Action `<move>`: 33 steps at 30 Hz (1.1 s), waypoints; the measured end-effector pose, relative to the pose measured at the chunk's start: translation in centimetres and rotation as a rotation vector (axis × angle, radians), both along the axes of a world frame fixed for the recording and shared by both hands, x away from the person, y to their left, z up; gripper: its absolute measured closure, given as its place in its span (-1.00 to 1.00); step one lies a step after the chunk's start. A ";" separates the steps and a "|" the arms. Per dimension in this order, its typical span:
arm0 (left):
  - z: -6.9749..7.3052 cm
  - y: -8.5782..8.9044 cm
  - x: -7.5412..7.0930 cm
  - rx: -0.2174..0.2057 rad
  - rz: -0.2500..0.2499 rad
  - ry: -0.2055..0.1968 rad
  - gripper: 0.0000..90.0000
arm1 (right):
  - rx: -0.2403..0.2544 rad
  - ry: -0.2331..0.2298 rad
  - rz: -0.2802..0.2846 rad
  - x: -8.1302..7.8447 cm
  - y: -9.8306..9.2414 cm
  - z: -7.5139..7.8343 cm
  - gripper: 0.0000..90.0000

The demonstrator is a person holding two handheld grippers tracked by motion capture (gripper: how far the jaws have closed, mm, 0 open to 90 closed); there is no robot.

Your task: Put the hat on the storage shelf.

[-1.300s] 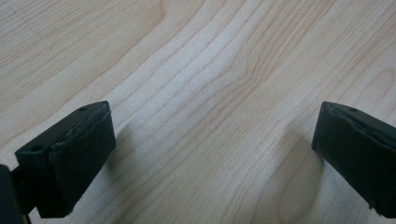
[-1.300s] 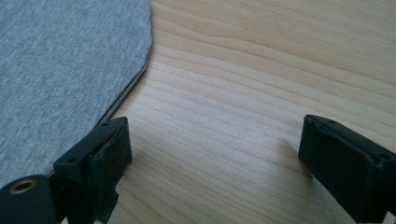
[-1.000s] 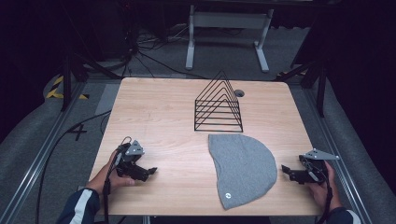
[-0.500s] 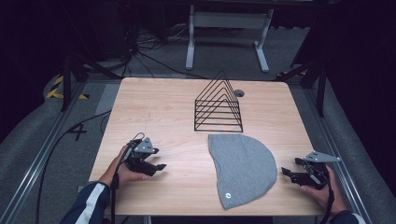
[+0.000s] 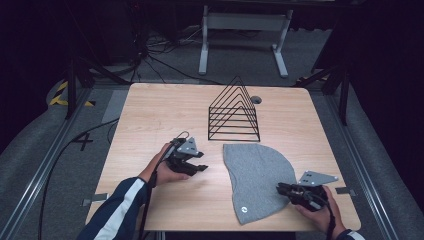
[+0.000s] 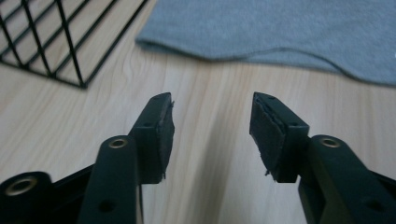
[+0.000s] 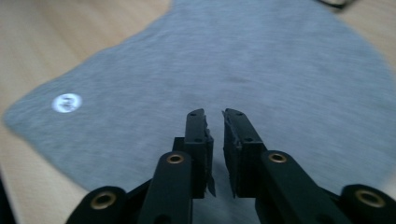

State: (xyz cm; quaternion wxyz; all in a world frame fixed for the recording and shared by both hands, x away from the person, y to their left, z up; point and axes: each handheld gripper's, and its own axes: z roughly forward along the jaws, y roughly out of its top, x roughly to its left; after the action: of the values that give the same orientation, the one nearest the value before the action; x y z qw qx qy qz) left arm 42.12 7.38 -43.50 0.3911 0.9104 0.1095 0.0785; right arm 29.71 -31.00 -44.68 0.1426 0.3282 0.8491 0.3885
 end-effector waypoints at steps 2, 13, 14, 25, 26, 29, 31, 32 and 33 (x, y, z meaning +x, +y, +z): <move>0.0 -0.8 0.3 0.001 -0.009 0.002 0.19 | -0.006 0.005 0.026 -0.2 0.9 -0.1 0.85; -1.2 -8.1 1.8 0.011 -0.040 -0.025 0.37 | -0.071 0.022 0.233 -2.0 7.1 -1.5 0.92; -1.5 -8.5 1.8 0.026 -0.045 -0.030 0.39 | -0.071 0.022 0.240 -2.1 7.2 -1.5 0.92; -2.3 -6.0 -0.6 0.107 -0.007 0.070 0.50 | -0.095 0.023 0.207 -1.8 5.9 -1.3 0.92; -2.4 -5.4 -1.4 0.105 -0.002 0.064 0.52 | -0.104 0.020 0.195 -1.8 5.7 -1.2 0.92; -2.2 -3.7 -4.1 0.132 0.014 0.069 0.55 | -0.099 0.028 0.162 -1.3 5.2 -1.2 0.93; -2.2 -3.3 -4.9 0.135 0.012 0.064 0.56 | -0.105 0.025 0.156 -1.1 5.2 -1.2 0.92; -2.3 -2.9 -5.9 0.136 0.008 0.065 0.56 | -0.110 0.021 0.151 -0.9 5.1 -1.2 0.93; -2.3 -2.7 -6.4 0.137 0.006 0.064 0.56 | -0.128 0.009 0.137 -0.5 5.2 -1.1 0.92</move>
State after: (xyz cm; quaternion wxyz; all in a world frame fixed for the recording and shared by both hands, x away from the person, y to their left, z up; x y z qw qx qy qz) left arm 35.75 4.71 -45.76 0.3241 0.9367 0.1193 0.0579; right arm 29.21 -25.84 -45.76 0.1324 0.2613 0.8934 0.3407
